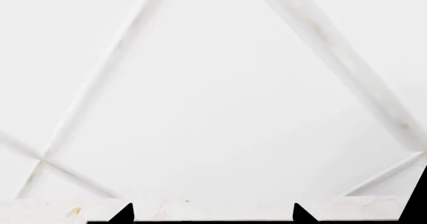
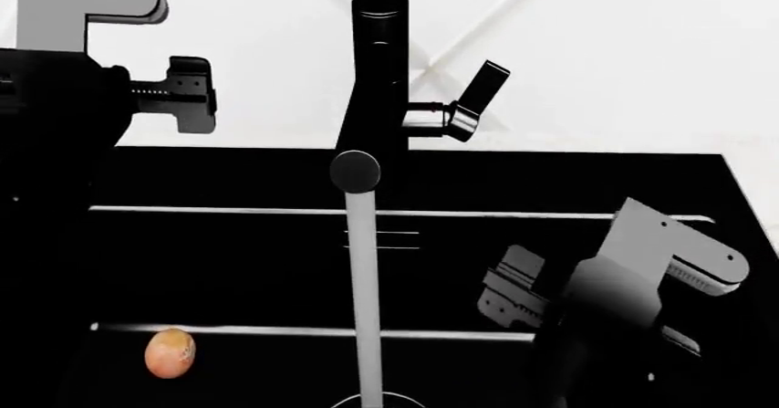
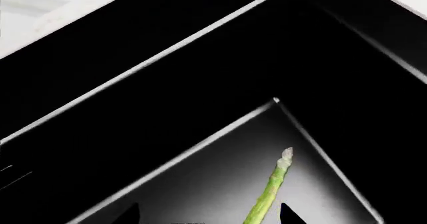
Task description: Pick the broccolis and asparaguss from the sink and place them in one bowl. Place the onion in the other bowl. Then turn off the sink faucet.
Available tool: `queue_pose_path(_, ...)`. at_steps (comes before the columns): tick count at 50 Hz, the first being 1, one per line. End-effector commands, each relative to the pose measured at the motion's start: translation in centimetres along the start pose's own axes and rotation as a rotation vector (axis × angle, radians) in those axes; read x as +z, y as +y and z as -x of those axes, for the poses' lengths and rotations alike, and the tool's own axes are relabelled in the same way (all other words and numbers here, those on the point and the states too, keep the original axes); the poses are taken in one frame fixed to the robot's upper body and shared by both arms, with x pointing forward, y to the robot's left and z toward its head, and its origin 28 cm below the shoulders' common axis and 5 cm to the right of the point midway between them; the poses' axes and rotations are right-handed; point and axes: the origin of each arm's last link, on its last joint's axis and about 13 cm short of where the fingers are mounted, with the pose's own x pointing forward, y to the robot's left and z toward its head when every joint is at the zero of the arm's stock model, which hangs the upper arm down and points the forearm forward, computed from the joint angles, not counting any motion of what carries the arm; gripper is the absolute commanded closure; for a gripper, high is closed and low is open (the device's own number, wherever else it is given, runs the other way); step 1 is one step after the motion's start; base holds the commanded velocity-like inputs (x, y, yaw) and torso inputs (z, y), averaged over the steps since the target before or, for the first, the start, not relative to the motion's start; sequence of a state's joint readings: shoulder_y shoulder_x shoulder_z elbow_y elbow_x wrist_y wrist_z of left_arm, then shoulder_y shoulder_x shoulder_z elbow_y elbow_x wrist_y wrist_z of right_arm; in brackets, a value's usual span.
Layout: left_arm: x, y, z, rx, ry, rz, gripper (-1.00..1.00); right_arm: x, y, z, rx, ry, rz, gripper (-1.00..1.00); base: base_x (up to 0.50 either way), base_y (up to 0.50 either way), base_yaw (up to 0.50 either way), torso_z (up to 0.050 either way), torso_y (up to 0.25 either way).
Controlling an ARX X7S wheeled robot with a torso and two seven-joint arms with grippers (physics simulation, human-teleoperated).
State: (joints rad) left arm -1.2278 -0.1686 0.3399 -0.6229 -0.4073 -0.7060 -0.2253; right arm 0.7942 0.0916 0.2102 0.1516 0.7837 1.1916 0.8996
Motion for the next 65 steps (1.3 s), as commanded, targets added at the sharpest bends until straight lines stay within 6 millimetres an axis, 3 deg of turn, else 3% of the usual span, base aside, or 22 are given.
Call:
queue_pose_path(1, -0.3, 0.2, 0.3, -0.02, 0.007, 0.046, -1.0, -1.6, -0.4, -2.9, -0.129, 0.046, -0.032, -1.0, 0.0, 0.0, 0.0, 0.0, 0.0)
queue_pose_path(19, -0.8, 0.4, 0.7, -0.01, 0.014, 0.052, -1.0, -4.2, -1.2, -7.1, -0.093, 0.139, -0.094, -1.0, 0.0, 0.0, 0.0, 0.0, 0.0)
queue_pose_path(45, -1.6, 0.3, 0.6, -0.006, 0.027, 0.046, -1.0, -7.8, -2.2, -10.6, -0.101, 0.213, -0.085, -1.0, 0.0, 0.0, 0.0, 0.0, 0.0)
queue_pose_path(51, -1.1, 0.9, 1.6, -0.044, -0.023, 0.11, -1.0, -7.6, -2.5, -10.7, -0.12, 0.201, -0.093, -1.0, 0.0, 0.0, 0.0, 0.0, 0.0)
queue_pose_path(58, -1.6, 1.2, 4.2, -0.061, 0.017, 0.028, -1.0, -7.9, -2.9, -10.8, -0.126, 0.201, -0.089, -1.0, 0.0, 0.0, 0.0, 0.0, 0.0)
queue_pose_path(60, -1.0, 1.4, 4.9, -0.073, -0.046, 0.054, -1.0, -8.0, -3.0, -10.8, -0.129, 0.201, -0.089, -1.0, 0.0, 0.0, 0.0, 0.0, 0.0)
queue_pose_path(65, -1.0, 1.7, 5.4, -0.087, -0.048, 0.021, -1.0, -7.9, -2.9, -10.8, -0.125, 0.197, -0.085, -1.0, 0.0, 0.0, 0.0, 0.0, 0.0)
